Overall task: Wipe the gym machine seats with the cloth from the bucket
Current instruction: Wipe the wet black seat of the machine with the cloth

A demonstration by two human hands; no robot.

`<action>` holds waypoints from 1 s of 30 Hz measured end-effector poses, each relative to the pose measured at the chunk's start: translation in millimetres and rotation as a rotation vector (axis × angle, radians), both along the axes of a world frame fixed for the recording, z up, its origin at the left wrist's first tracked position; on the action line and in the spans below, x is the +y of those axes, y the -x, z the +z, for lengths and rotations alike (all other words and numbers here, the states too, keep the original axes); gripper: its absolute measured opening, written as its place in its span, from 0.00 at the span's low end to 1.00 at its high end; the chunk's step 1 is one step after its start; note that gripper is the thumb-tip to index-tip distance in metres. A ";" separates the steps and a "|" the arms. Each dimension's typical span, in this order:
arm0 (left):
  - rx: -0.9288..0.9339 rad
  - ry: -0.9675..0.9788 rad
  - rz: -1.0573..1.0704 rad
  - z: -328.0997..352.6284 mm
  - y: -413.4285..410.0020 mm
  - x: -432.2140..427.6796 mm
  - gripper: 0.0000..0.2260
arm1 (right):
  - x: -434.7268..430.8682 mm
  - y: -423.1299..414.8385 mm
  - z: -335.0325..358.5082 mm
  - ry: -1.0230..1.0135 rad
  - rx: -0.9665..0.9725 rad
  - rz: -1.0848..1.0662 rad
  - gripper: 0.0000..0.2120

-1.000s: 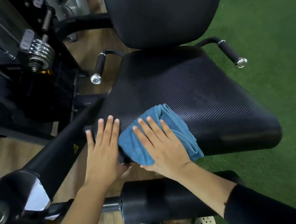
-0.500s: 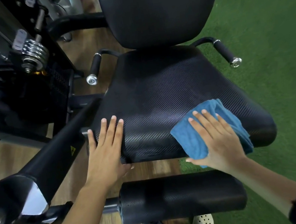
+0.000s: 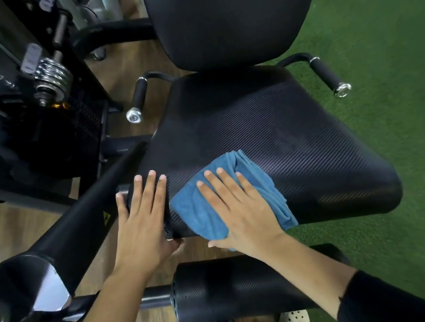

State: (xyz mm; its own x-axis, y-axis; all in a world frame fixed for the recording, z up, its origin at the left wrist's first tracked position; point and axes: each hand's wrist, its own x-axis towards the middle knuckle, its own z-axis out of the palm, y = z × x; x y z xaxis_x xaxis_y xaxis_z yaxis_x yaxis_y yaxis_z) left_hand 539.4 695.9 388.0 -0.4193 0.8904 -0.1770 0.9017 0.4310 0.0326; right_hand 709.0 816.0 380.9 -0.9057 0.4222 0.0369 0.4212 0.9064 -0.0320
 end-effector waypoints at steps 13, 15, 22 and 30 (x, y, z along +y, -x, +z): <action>-0.001 0.020 -0.059 3.7 -3.8 8.5 0.62 | 64.4 -106.5 13.1 0.086 -0.078 -0.207 0.59; -0.010 0.019 -0.063 3.8 -3.2 9.1 0.62 | 60.3 -93.0 14.1 0.092 -0.075 -0.202 0.59; -0.062 0.045 -0.063 6.0 -2.8 9.7 0.63 | 34.9 -18.3 19.2 0.149 -0.092 -0.001 0.59; -0.108 0.053 -0.043 9.6 1.9 8.2 0.62 | 26.3 11.5 22.5 0.209 -0.046 0.042 0.62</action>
